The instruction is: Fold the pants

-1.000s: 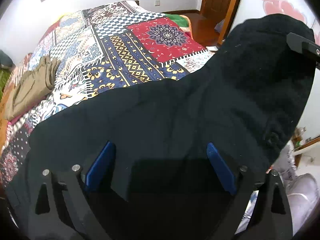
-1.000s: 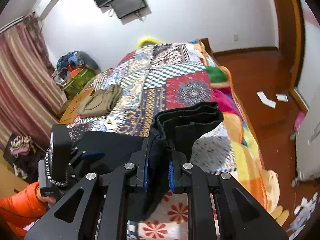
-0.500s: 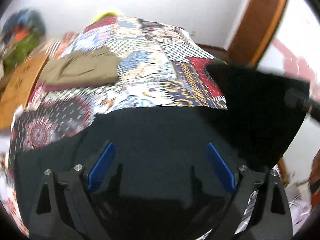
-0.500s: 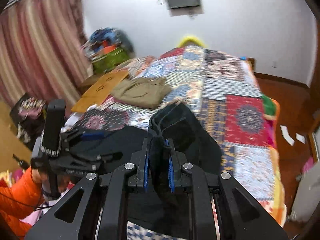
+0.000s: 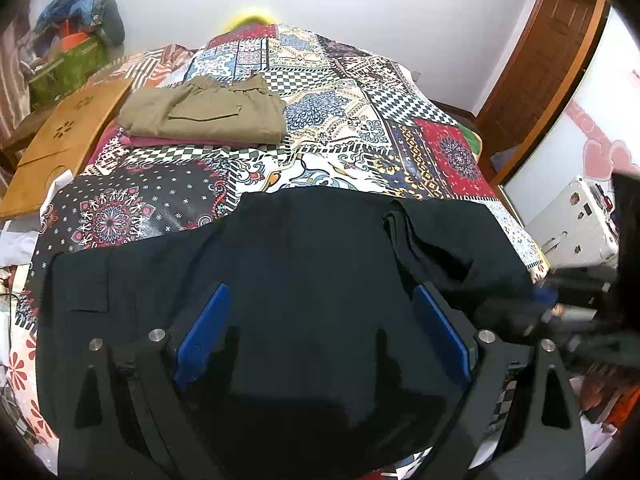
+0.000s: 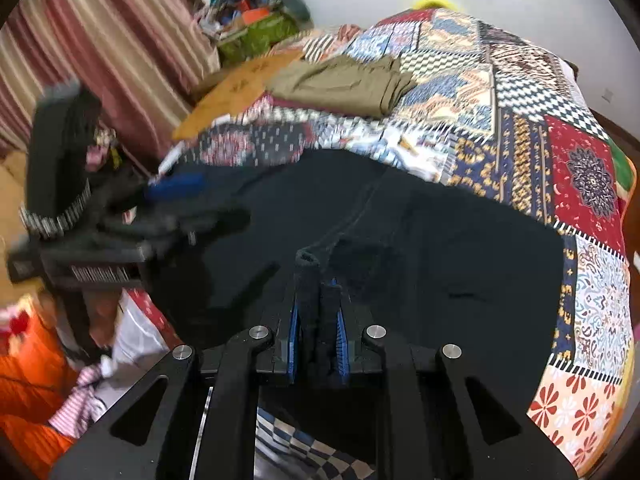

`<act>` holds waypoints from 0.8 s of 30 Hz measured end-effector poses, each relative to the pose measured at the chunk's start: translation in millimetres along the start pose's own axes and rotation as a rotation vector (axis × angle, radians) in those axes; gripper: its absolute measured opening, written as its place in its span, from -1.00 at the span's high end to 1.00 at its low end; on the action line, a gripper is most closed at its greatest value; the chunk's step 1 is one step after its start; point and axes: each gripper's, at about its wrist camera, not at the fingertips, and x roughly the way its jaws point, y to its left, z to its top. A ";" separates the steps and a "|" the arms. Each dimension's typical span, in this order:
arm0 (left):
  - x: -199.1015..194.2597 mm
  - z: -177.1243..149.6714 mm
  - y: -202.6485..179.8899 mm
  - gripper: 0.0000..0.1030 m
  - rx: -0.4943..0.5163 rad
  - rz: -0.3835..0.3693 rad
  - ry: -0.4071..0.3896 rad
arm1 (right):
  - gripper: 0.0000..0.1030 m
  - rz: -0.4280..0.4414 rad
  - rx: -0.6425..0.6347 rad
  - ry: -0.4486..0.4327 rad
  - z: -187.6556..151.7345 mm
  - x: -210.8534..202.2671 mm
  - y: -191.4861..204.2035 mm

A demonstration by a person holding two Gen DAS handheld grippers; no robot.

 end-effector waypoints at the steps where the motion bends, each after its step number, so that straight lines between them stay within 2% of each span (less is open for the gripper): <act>1: 0.2 0.5 1.5 -0.83 -0.005 -0.001 -0.001 | 0.74 0.001 0.008 -0.021 3.8 -5.8 0.3; 6: -7.5 2.2 13.1 -0.83 -0.033 0.008 -0.022 | 0.74 0.017 0.019 -0.131 32.4 -38.1 6.7; 9: -12.4 3.2 22.9 -0.83 -0.055 0.016 -0.033 | 0.74 0.035 -0.022 -0.149 40.3 -40.0 22.9; 12: -14.9 3.4 30.7 -0.83 -0.068 0.026 -0.039 | 0.74 0.051 -0.066 -0.093 37.2 -19.8 39.0; 18: -18.7 0.7 38.0 -0.83 -0.079 0.036 -0.038 | 0.69 0.056 -0.097 0.105 17.7 47.5 47.6; 20: -18.4 0.4 37.6 -0.82 -0.073 0.040 -0.036 | 0.56 0.074 -0.080 0.190 10.5 69.3 43.3; 22: -18.1 0.7 35.9 -0.82 -0.067 0.039 -0.035 | 0.46 0.097 -0.062 0.201 7.3 72.6 39.7; 23: -17.7 1.2 34.1 -0.82 -0.064 0.037 -0.035 | 0.29 0.120 -0.054 0.205 8.0 70.9 39.1; 24: -17.5 1.7 32.2 -0.82 -0.061 0.036 -0.033 | 0.21 0.138 -0.044 0.212 8.8 68.8 39.0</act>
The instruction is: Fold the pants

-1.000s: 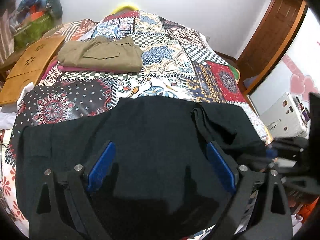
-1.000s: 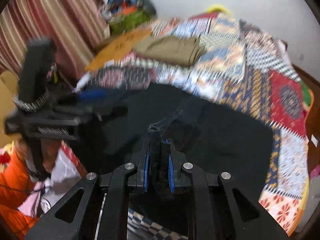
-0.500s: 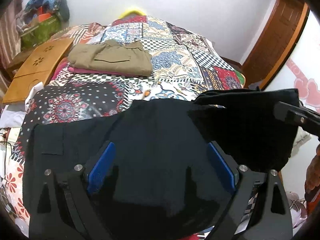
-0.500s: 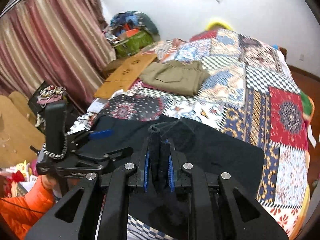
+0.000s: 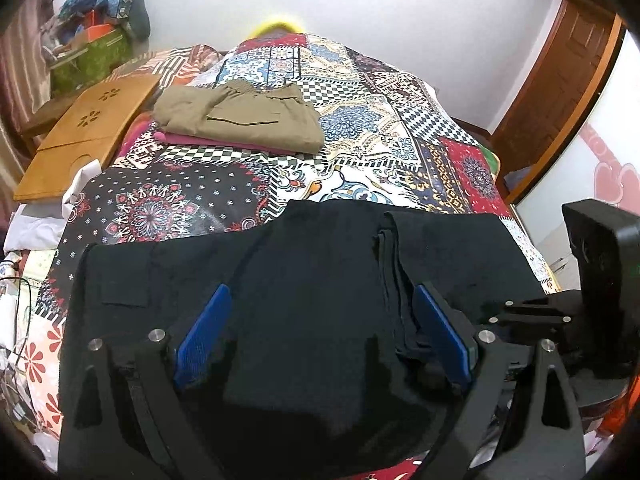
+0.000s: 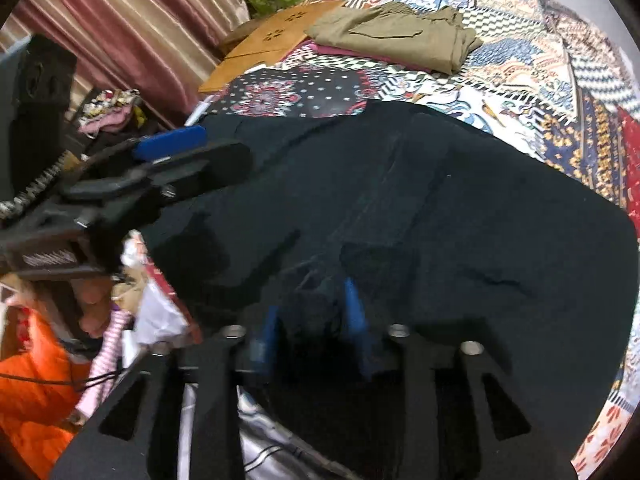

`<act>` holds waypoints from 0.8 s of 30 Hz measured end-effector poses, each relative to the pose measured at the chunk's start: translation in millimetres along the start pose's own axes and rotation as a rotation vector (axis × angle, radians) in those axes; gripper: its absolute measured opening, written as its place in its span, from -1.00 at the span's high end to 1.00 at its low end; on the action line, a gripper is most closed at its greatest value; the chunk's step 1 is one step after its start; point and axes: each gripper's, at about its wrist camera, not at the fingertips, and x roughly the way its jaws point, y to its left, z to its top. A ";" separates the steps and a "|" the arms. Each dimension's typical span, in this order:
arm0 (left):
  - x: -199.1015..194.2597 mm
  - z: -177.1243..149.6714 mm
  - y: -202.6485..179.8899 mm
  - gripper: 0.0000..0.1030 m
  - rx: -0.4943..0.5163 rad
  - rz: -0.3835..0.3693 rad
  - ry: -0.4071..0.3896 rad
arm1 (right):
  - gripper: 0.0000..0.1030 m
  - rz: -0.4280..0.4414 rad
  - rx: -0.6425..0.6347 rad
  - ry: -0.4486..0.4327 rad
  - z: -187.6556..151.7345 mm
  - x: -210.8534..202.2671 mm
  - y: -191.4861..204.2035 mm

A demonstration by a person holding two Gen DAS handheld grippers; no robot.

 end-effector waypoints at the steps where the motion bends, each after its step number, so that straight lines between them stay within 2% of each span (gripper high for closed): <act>1: 0.6 0.6 -2.1 -0.83 0.003 -0.002 0.002 | 0.09 0.012 0.009 0.002 -1.1 -3.8 0.9; 3: 1.9 3.3 -8.4 -0.83 0.013 -0.009 0.003 | 0.06 0.007 0.003 -0.016 -3.7 -12.7 3.1; 6: 5.0 6.6 -21.5 -0.83 0.036 -0.025 0.005 | 0.06 -0.045 -0.044 -0.078 -12.2 -39.4 5.1; 10: 20.8 3.8 -42.0 -0.83 0.067 -0.056 0.052 | 0.06 -0.127 -0.037 -0.153 -20.9 -70.3 -15.6; 13: 38.6 -6.4 -58.6 -0.83 0.105 -0.051 0.104 | 0.06 -0.205 0.014 -0.137 -30.6 -70.5 -43.1; 18: 58.9 -27.7 -61.7 -0.83 0.132 -0.011 0.177 | 0.07 -0.231 0.024 -0.066 -56.3 -51.9 -60.7; 24: 56.8 -42.7 -42.1 -0.87 0.065 -0.064 0.191 | 0.07 -0.218 0.007 -0.083 -71.6 -59.8 -60.3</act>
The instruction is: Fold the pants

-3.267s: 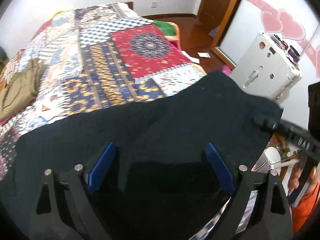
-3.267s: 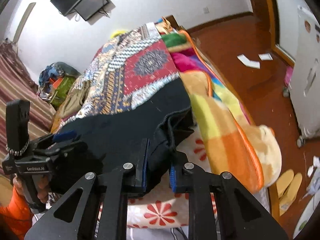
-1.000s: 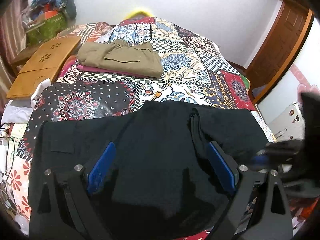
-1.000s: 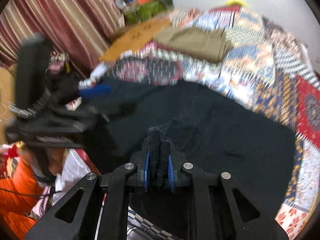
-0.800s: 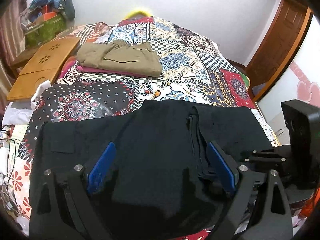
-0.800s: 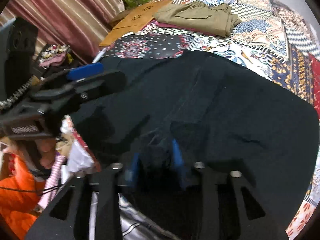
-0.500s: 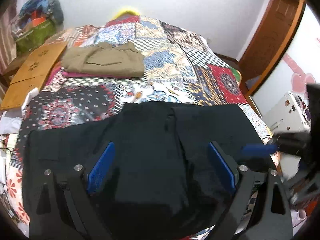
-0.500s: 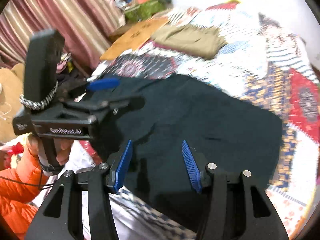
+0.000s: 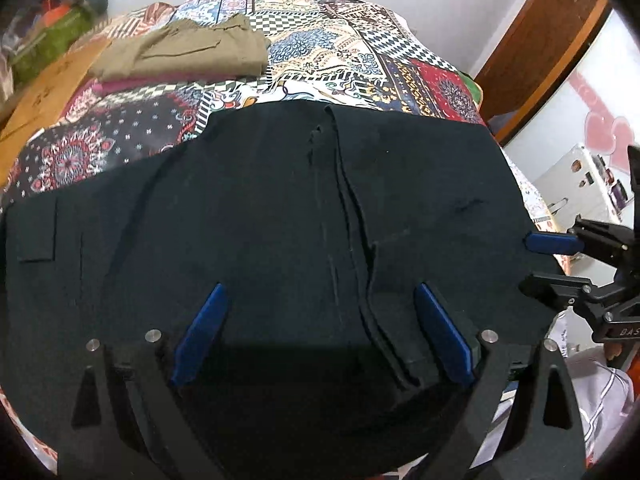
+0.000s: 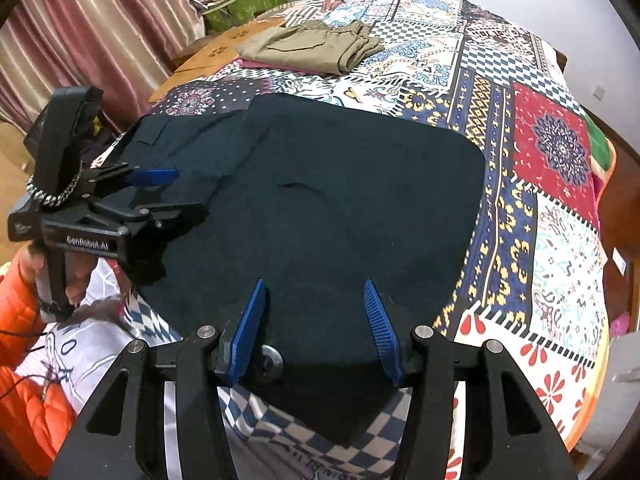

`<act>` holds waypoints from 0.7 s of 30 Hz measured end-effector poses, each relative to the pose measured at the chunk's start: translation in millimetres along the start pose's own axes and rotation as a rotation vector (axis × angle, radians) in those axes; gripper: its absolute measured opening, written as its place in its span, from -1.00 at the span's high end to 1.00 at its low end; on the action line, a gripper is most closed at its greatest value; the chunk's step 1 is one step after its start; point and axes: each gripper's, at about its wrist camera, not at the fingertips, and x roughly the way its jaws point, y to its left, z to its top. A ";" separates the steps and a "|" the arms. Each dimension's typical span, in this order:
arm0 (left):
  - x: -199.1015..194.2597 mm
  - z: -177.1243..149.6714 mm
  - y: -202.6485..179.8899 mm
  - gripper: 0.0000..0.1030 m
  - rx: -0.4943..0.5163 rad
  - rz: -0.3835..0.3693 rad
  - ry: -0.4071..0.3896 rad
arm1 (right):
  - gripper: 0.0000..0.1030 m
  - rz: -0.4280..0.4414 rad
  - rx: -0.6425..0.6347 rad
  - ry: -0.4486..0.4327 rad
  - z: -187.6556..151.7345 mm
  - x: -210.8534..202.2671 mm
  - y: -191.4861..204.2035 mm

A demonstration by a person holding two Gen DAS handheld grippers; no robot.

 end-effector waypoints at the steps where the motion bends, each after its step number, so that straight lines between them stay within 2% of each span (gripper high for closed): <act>1: -0.5 -1.4 -1.2 -0.88 0.003 0.004 -0.002 | 0.07 0.005 0.004 0.001 -1.4 -0.3 -2.0; 5: -1.6 -2.8 -4.7 -0.87 0.014 0.018 -0.010 | 0.09 0.008 0.017 0.002 -0.8 -10.0 -7.7; 10: -4.6 -3.6 -0.8 -0.87 -0.002 0.006 -0.008 | 0.09 0.007 0.018 -0.066 18.1 -26.4 -6.4; 15: -5.0 -6.0 -0.3 -0.88 -0.010 0.006 -0.019 | 0.07 -0.061 -0.021 -0.133 45.7 -18.9 2.6; 17: -4.9 -6.4 0.6 -0.89 -0.013 0.006 -0.021 | 0.07 -0.103 -0.020 -0.101 52.8 1.0 0.0; 21: -4.6 -7.3 1.5 -0.89 -0.007 0.005 -0.025 | 0.08 -0.115 0.007 -0.021 54.2 39.7 -14.4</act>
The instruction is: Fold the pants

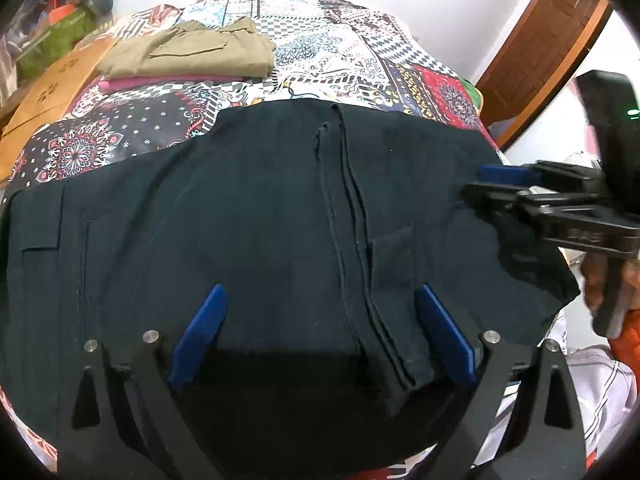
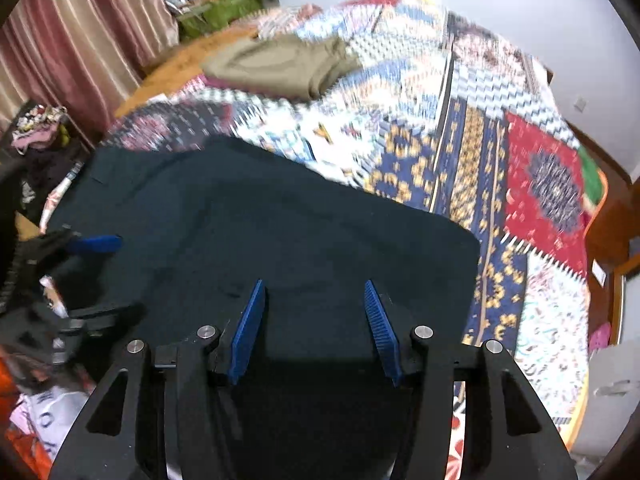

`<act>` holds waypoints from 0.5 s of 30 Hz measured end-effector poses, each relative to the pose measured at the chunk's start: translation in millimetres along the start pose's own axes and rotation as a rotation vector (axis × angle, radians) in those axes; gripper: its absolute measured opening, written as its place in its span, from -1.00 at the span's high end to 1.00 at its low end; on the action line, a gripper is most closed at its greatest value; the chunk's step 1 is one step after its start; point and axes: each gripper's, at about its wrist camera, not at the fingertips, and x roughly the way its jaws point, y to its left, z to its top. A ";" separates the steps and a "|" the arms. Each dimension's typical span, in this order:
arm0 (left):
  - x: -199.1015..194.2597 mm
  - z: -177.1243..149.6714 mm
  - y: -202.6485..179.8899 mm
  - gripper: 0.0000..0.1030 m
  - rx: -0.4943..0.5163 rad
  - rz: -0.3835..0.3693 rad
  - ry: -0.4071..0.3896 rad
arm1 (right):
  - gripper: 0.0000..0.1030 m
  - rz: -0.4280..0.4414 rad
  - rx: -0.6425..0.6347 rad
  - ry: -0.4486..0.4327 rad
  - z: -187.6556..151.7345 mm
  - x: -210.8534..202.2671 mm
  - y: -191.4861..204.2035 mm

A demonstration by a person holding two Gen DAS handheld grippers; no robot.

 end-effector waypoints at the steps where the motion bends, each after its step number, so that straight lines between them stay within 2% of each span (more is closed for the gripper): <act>1: 0.0 -0.2 -0.1 -0.90 0.001 0.000 -0.001 | 0.07 0.000 0.000 -0.009 -0.6 0.5 -2.9; 5: 1.1 -1.3 1.6 -0.95 -0.009 0.000 -0.006 | 0.07 -0.138 -0.008 -0.035 3.7 -4.0 -14.8; 6: 1.0 -1.3 1.8 -0.95 -0.012 -0.002 -0.007 | 0.07 -0.146 0.002 -0.030 3.5 -4.2 -19.2; 10: 1.2 -0.9 1.6 -0.95 -0.013 -0.002 -0.008 | 0.07 -0.121 0.056 -0.031 4.4 -13.9 -32.4; 15: 2.5 -0.2 3.3 -0.99 -0.018 -0.002 -0.007 | 0.02 0.060 0.066 -0.058 6.7 -27.1 -12.5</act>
